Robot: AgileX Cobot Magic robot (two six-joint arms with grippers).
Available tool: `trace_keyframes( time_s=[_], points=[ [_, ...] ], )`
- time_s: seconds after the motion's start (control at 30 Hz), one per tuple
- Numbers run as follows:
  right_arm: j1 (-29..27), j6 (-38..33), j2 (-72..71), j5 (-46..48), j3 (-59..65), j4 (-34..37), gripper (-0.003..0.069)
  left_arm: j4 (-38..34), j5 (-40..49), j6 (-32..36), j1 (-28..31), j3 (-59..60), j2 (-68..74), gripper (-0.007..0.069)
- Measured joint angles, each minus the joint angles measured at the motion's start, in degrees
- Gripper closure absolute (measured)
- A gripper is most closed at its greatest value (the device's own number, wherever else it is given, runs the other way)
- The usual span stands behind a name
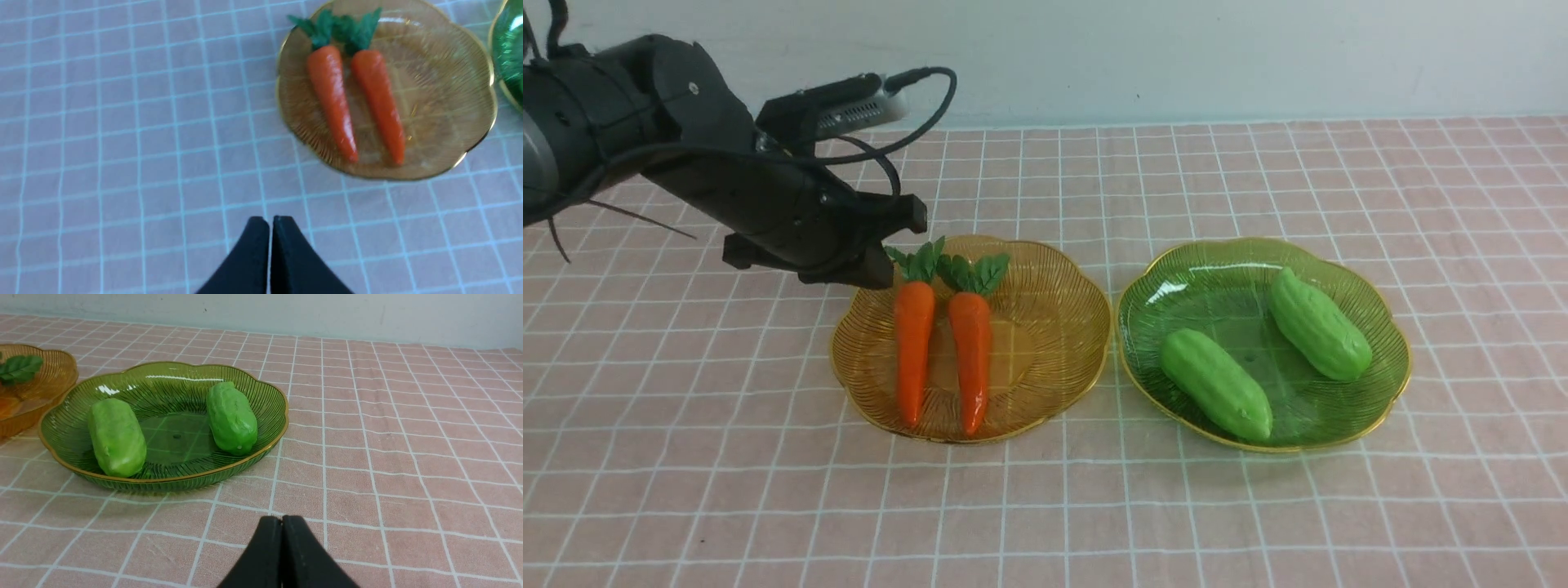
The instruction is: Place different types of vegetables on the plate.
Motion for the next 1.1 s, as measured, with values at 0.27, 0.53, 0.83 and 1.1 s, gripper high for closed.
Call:
trace_keyframes(
  time_s=[0.27,0.53,0.83,1.1],
  points=[
    [0.0,0.0,0.0,0.0,0.0,0.0,0.0676,1.4,-10.0,-4.5,0.0,27.6,-22.3,0.0628],
    [0.0,0.0,0.0,0.0,0.0,0.0,0.0676,-3.9,-29.8,-5.4,0.0,48.8,-35.7,0.0628],
    [0.0,0.0,0.0,0.0,0.0,0.0,0.0676,-6.0,-37.1,-5.5,0.0,55.8,-41.0,0.0628],
    [0.0,0.0,0.0,0.0,0.0,0.0,0.0676,-5.8,-36.9,-5.5,0.0,57.4,-41.1,0.0628]
  ],
)
